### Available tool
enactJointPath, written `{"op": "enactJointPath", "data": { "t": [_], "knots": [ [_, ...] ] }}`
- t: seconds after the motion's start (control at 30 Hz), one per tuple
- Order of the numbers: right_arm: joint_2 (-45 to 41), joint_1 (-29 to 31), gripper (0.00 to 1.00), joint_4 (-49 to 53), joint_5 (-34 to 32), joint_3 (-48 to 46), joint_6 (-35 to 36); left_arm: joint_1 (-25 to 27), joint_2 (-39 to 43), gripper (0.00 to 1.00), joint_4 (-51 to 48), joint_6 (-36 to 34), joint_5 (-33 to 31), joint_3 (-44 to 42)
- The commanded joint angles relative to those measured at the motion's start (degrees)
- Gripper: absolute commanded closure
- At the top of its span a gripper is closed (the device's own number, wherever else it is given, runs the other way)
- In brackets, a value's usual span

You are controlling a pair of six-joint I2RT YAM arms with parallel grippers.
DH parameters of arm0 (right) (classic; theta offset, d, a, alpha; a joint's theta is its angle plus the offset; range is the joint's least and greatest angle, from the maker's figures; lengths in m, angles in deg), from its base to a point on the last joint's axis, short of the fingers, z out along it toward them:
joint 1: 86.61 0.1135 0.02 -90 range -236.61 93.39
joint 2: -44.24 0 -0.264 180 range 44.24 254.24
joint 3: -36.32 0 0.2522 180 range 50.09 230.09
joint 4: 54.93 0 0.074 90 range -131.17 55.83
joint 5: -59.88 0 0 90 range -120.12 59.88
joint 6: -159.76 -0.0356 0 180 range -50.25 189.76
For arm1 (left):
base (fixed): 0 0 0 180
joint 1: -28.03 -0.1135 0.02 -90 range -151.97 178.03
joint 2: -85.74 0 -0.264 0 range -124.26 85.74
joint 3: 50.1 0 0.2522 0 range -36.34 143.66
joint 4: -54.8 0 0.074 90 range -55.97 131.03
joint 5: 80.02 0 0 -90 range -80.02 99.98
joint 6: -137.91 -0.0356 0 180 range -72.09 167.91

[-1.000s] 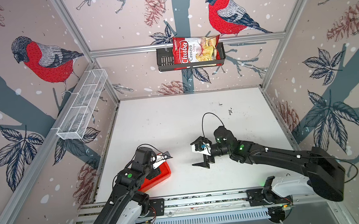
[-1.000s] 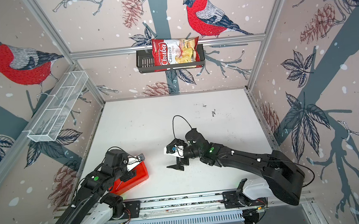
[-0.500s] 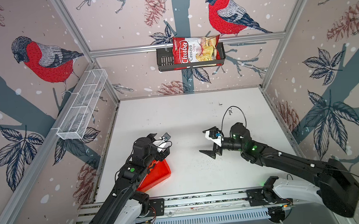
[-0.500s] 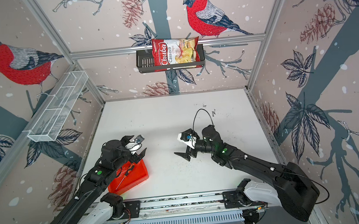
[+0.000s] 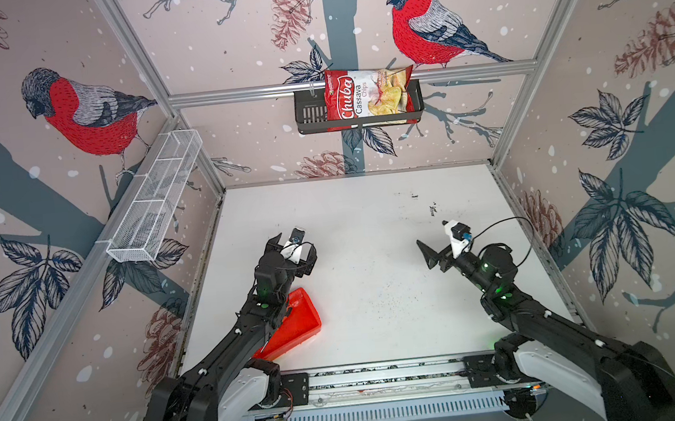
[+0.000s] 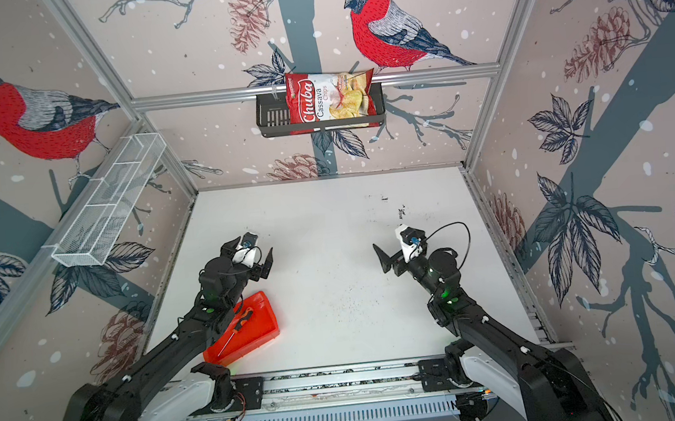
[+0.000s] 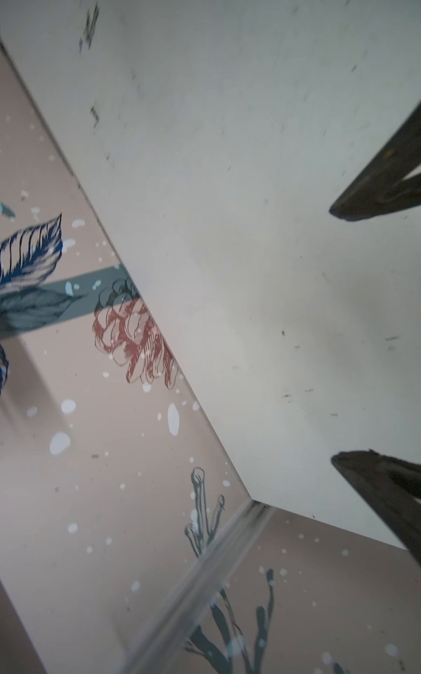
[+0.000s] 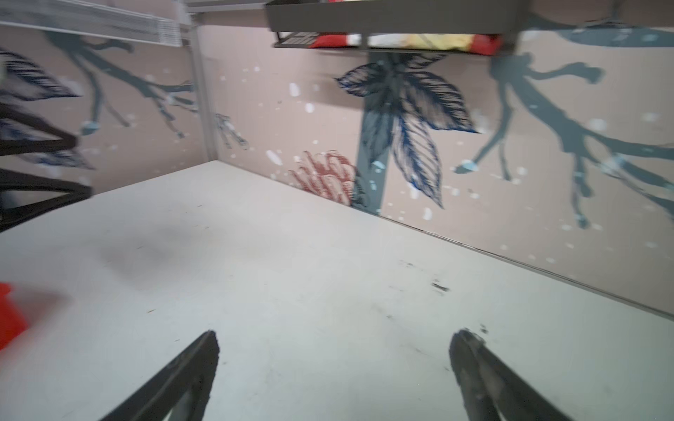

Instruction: Put the screwdriver in the bin

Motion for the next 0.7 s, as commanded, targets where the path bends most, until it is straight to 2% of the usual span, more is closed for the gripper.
{"op": "enactJointPath", "data": {
  "t": [0.0, 0.1, 0.27, 0.37, 0.53, 0.67],
  "knots": [
    [0.73, -2.79, 0.01, -9.58, -9.94, -2.27, -3.62, -1.50, -2.51, 0.03, 13.88, 4.57, -6.26, -2.28],
    [2.11, -6.75, 0.01, -13.53, -15.41, -5.14, -6.52, -2.00, -4.84, 0.03, 18.06, 4.64, -10.30, -5.08],
    [2.96, -12.12, 0.00, -12.86, -23.64, -7.90, -11.02, -2.81, -8.15, 0.03, 26.65, 6.79, -13.93, -9.79],
    [6.09, -16.16, 0.00, -19.91, -23.85, -11.04, -12.06, -3.17, -11.41, 0.03, 29.21, 5.51, -15.89, -10.25],
    [13.37, -19.98, 0.00, -28.85, -20.85, -11.54, -12.48, -4.76, -18.03, 0.02, 41.39, 7.06, -14.47, -12.20],
    [21.03, -20.12, 0.00, -33.14, -18.69, -9.78, -11.78, -6.15, -18.46, 0.02, 37.72, 9.18, -13.56, -10.11]
  ]
}}
